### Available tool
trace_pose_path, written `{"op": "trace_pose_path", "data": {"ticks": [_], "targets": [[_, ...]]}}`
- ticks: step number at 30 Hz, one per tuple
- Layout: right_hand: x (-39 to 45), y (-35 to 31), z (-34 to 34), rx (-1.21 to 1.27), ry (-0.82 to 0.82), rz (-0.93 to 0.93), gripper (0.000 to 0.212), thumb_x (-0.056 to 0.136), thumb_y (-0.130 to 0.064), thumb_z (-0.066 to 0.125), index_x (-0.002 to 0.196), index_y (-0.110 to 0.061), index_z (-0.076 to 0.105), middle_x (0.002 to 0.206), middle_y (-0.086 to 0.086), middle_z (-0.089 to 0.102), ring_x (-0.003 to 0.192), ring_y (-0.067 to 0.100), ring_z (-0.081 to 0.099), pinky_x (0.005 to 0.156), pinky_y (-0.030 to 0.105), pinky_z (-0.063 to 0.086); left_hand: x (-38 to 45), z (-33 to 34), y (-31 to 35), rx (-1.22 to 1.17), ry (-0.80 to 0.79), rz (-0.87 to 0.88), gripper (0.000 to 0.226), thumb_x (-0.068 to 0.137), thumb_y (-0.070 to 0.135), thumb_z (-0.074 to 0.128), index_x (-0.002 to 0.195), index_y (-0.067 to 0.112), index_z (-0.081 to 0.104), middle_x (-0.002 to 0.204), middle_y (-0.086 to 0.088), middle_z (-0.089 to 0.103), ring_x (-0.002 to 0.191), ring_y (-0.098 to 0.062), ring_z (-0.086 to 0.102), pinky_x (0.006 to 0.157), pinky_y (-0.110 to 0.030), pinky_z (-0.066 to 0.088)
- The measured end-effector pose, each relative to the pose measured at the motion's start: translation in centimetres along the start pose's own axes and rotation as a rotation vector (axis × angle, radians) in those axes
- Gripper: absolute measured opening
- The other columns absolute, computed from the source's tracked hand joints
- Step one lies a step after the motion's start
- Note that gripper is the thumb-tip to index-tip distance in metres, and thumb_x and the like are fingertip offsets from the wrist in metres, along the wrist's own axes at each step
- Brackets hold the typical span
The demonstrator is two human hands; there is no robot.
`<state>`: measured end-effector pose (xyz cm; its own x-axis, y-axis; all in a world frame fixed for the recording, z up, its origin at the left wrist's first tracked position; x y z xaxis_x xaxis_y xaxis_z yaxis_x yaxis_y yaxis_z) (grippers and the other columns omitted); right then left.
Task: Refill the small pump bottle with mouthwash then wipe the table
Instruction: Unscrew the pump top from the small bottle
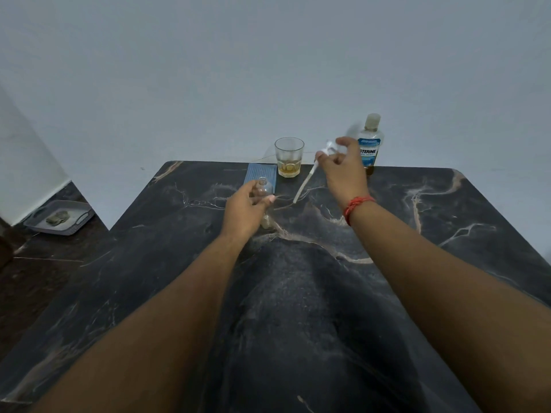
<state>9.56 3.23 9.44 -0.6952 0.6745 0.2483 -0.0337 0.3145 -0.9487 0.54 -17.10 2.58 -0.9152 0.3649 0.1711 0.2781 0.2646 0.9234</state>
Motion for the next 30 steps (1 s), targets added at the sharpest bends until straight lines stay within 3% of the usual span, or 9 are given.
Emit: {"op": "trace_pose_path", "data": {"ticks": [2, 6, 9, 17, 24, 28, 30], "targets": [[0.1, 1.2, 1.2, -0.178, -0.097, 0.007, 0.039, 0.097, -0.025, 0.061, 0.131, -0.017, 0.044, 0.093, -0.001, 0.059, 0.074, 0.009, 0.055, 0.065, 0.02, 0.044, 0.7, 0.0, -0.5, -0.007, -0.001, -0.023, 0.045, 0.094, 0.022, 0.07, 0.137, 0.017, 0.057, 0.121, 0.004, 0.066, 0.108, -0.012, 0.065, 0.085, -0.026, 0.055], [0.5, 3.2, 3.5, -0.411, -0.235, 0.018, 0.038, 0.097, -0.027, 0.06, 0.131, -0.016, 0.047, 0.116, 0.011, 0.064, 0.102, 0.024, 0.062, 0.082, 0.03, 0.047, 1.4, -0.1, -0.8, -0.007, 0.011, -0.029, 0.043, 0.095, 0.02, 0.069, 0.137, 0.016, 0.057, 0.12, 0.005, 0.064, 0.107, -0.011, 0.063, 0.076, -0.016, 0.048], [0.7, 4.1, 4.8, -0.523, -0.284, 0.016, 0.038, 0.096, -0.029, 0.062, 0.13, -0.016, 0.05, 0.124, 0.012, 0.064, 0.106, 0.027, 0.062, 0.091, 0.035, 0.049, 1.5, 0.0, -1.0, -0.009, 0.004, -0.044, 0.044, 0.096, 0.019, 0.067, 0.138, 0.019, 0.055, 0.117, 0.009, 0.061, 0.105, -0.008, 0.06, 0.068, -0.011, 0.044], [0.0, 5.8, 7.3, -0.762, -0.363, -0.03, 0.037, 0.093, -0.034, 0.062, 0.127, -0.019, 0.057, 0.122, 0.009, 0.066, 0.112, 0.03, 0.058, 0.096, 0.044, 0.05, 1.5, 0.3, -1.3, -0.004, -0.015, -0.028, 0.038, 0.095, 0.016, 0.067, 0.132, 0.017, 0.057, 0.119, 0.003, 0.066, 0.102, -0.009, 0.065, 0.054, -0.006, 0.048], [-0.8, 7.3, 7.9, -0.891, -0.38, -0.014, 0.033, 0.091, -0.042, 0.063, 0.117, -0.02, 0.061, 0.112, 0.008, 0.068, 0.106, 0.028, 0.059, 0.092, 0.046, 0.052, 1.5, 0.3, -1.3, -0.017, -0.028, -0.027, 0.049, 0.095, 0.014, 0.068, 0.141, 0.014, 0.051, 0.125, -0.001, 0.064, 0.107, -0.013, 0.065, 0.051, -0.007, 0.049], [-1.0, 7.6, 8.4, -0.932, -0.386, -0.029, 0.032, 0.092, -0.044, 0.061, 0.113, -0.02, 0.063, 0.11, 0.008, 0.068, 0.108, 0.03, 0.058, 0.092, 0.045, 0.051, 1.7, 0.3, -1.5, -0.012, -0.034, -0.023, 0.054, 0.094, 0.014, 0.069, 0.144, 0.013, 0.049, 0.128, 0.001, 0.063, 0.104, -0.009, 0.065, 0.054, -0.008, 0.05], [-1.1, 7.6, 8.5, -0.946, -0.387, -0.04, 0.032, 0.092, -0.045, 0.061, 0.111, -0.02, 0.063, 0.109, 0.008, 0.068, 0.11, 0.03, 0.056, 0.091, 0.044, 0.05, 2.0, 0.1, -1.8, 0.009, -0.026, -0.014, 0.056, 0.093, 0.018, 0.07, 0.145, 0.015, 0.048, 0.129, 0.002, 0.063, 0.107, -0.01, 0.065, 0.067, -0.016, 0.057]]}}
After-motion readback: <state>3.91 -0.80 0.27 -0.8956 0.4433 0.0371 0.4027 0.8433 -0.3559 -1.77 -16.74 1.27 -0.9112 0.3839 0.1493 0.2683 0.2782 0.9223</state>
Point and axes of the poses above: each hand's wrist, its own x-axis towards the middle knuckle, its own z-axis out of the palm, y = z × x, the point moved 7 cm from there along x, towards the middle knuckle
